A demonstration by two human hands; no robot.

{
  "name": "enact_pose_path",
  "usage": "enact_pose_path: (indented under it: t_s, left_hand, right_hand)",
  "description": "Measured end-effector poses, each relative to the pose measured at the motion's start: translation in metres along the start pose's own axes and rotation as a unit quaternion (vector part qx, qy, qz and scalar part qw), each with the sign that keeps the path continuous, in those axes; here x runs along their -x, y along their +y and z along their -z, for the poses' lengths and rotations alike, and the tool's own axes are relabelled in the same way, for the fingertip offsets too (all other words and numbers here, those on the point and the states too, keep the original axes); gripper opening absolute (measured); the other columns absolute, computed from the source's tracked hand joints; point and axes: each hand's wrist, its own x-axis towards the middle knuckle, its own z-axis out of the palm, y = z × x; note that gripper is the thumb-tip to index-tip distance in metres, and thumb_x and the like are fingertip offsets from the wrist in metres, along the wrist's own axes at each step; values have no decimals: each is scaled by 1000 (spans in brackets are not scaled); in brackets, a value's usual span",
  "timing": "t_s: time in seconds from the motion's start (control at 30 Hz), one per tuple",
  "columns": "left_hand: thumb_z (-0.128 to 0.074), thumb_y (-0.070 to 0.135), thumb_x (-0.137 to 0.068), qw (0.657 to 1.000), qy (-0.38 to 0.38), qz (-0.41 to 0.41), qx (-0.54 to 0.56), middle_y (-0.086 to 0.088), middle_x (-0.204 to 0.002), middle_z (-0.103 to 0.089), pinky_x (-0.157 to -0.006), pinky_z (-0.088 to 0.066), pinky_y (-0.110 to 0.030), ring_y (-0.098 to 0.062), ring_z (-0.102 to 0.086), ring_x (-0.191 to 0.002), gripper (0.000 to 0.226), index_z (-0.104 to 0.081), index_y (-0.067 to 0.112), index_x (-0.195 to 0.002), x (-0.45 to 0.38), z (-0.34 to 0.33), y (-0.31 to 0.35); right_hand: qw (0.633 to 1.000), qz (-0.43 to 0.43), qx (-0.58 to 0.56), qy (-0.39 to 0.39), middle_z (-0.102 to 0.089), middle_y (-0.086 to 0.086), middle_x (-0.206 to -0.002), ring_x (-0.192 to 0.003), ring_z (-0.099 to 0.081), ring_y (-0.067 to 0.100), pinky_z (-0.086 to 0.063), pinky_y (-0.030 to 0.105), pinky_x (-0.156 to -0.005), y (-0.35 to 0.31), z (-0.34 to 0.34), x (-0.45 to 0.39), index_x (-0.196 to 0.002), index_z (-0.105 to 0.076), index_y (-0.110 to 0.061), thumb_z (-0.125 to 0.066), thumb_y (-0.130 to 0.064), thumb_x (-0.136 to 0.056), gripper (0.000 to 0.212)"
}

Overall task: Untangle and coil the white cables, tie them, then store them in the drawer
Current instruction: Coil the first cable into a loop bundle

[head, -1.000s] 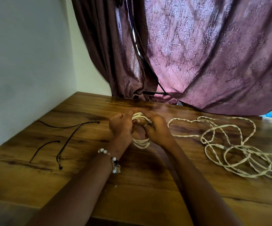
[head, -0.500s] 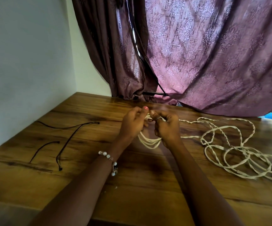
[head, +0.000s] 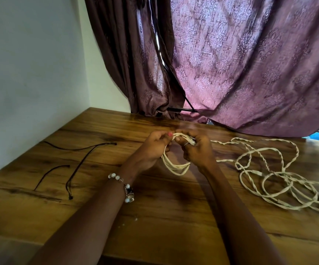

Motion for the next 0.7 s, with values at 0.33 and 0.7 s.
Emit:
enact_pose_path:
  t_s: [0.33,0.7]
  left_hand:
    - [-57,13,-94,991,107,-81,-8,-1,-57,-58,-42,-37,-21,-11,-47,-48,13,-67,9,-87,6,-8,-3]
    - [-69,16,-85,981,162,-18,108,4,-52,-65,-46,-41,-21,-5,-51,-42,11,-69,12,-75,6,-11,-1]
  right_hand:
    - [979,93,184,-7,-63,-16,-72,-54,-53,-4,-44,15,-57,2,5,-2,-106,-67,-15,-66,-5,-84,24]
    - [995,-56,-82,3,-51,-2,-41,-32,-38,8,-30,15,-36,-17,-5,4,-86,-67,-3,-64,-6,-88,5]
